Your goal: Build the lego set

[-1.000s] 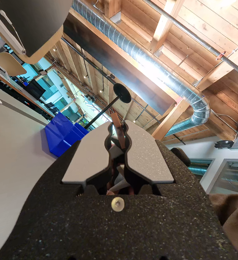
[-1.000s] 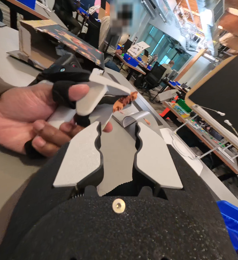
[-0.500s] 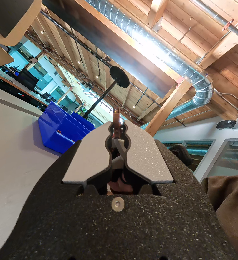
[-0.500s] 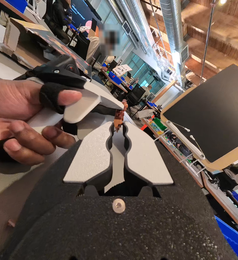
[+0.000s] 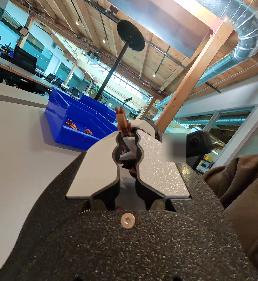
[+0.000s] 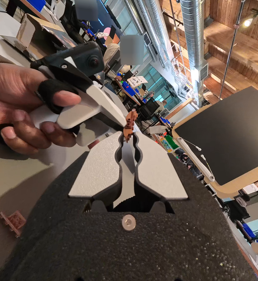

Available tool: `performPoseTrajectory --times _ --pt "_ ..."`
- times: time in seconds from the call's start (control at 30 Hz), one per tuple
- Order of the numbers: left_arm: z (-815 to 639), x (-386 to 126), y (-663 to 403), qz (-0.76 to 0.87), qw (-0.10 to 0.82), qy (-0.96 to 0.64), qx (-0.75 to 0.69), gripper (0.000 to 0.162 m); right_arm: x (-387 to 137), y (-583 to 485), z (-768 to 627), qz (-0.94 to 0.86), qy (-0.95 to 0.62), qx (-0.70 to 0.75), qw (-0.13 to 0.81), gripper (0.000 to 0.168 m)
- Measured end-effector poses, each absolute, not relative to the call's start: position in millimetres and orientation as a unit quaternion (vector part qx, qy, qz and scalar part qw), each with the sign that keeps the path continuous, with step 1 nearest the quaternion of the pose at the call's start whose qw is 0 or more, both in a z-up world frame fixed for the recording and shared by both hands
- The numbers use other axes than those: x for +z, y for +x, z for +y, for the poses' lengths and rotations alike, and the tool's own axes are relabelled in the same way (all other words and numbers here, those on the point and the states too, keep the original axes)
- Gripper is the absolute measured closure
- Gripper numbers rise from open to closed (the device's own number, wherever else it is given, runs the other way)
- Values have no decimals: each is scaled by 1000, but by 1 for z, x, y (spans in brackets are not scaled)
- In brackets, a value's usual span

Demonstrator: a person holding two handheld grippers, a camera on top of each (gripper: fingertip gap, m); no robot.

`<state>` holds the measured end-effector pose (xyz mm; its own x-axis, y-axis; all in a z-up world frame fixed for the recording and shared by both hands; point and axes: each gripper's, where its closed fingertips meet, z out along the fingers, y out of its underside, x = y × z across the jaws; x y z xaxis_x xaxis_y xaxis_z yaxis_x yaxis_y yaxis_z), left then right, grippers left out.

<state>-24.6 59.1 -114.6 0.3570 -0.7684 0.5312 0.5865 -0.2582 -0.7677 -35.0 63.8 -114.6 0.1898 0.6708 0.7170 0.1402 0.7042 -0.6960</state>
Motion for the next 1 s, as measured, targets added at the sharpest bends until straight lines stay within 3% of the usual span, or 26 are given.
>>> performPoseTrajectory --times 0.63,1.0 --pt "55 -110 -21 101 621 -546 -553 152 -111 -34 55 -613 -310 199 699 157" --pt "50 -102 -31 97 647 -516 -553 152 -124 -22 61 -625 -376 228 645 146"
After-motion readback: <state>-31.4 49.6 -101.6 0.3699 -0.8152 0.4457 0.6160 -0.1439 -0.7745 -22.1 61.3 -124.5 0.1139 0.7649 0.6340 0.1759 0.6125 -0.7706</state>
